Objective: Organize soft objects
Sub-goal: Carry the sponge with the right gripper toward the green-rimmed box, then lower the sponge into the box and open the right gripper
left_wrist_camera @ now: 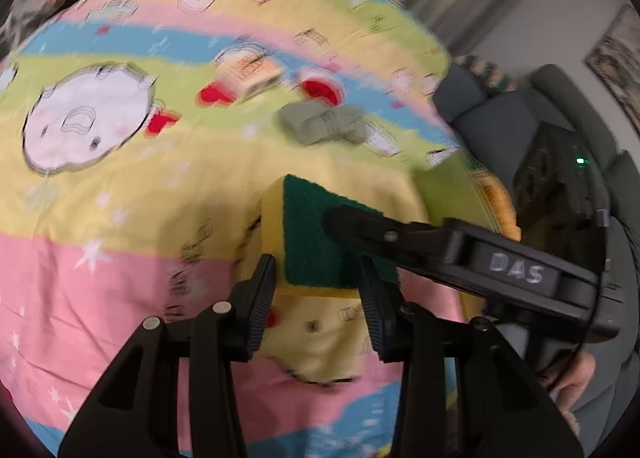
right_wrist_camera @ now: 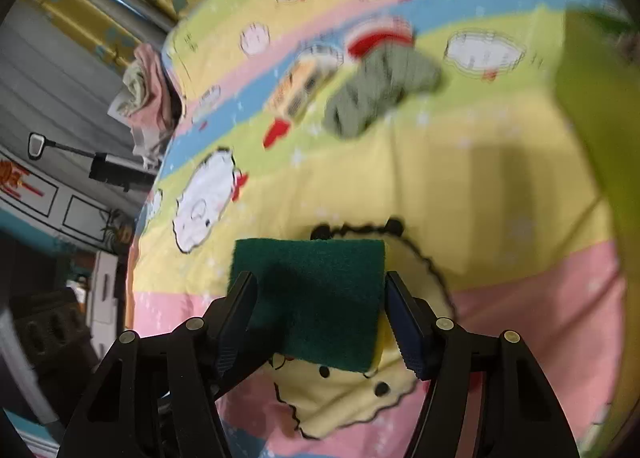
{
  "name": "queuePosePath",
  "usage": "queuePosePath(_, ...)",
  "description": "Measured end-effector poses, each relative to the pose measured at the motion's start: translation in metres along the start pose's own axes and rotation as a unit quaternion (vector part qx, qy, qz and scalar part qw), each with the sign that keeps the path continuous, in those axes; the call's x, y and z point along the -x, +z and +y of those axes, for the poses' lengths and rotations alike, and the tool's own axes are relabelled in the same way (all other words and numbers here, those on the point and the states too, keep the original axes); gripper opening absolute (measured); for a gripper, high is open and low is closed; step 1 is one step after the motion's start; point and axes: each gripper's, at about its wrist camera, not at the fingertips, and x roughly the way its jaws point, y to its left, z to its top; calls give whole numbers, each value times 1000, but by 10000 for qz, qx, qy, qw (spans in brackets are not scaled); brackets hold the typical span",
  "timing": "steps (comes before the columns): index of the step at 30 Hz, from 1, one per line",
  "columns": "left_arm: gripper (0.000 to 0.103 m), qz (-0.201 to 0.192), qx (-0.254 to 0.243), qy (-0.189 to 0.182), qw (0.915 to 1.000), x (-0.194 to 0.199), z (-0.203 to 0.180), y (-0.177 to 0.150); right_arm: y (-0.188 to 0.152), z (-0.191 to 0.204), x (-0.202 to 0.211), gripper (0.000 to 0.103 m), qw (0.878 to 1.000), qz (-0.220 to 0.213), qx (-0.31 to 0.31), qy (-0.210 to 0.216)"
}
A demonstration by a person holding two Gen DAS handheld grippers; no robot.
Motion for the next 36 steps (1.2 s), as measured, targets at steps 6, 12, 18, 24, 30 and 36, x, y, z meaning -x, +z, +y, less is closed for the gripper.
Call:
queuePosePath(6,39,-468,-673,-436,9957,17,-71,12,10,-7,85,67,9935,-1058,226,-343)
queuePosePath(12,39,-480,-1295,-1090,9844,-3,-151,25,9,-53,165,67,9747,-2083,-196,-791)
queuePosePath(18,39,-261,-1973,-1343,9708,-43,-220,28,7,-109,206,67,9559,-2559,-919,-1115)
queuePosePath(24,39,135,-2274,-1293,9651,-80,-253,33,13,-159,208,67,9488,-2570,-1547,-986)
queuePosePath(30,39,514,-2322,-1132,9647,-118,-258,38,17,-184,198,67,9467,-2393,-1827,-1142)
queuePosePath(36,40,797,-2398,-904,9633,-144,-257,34,21,-206,179,67,9458,-2075,-2153,-1269)
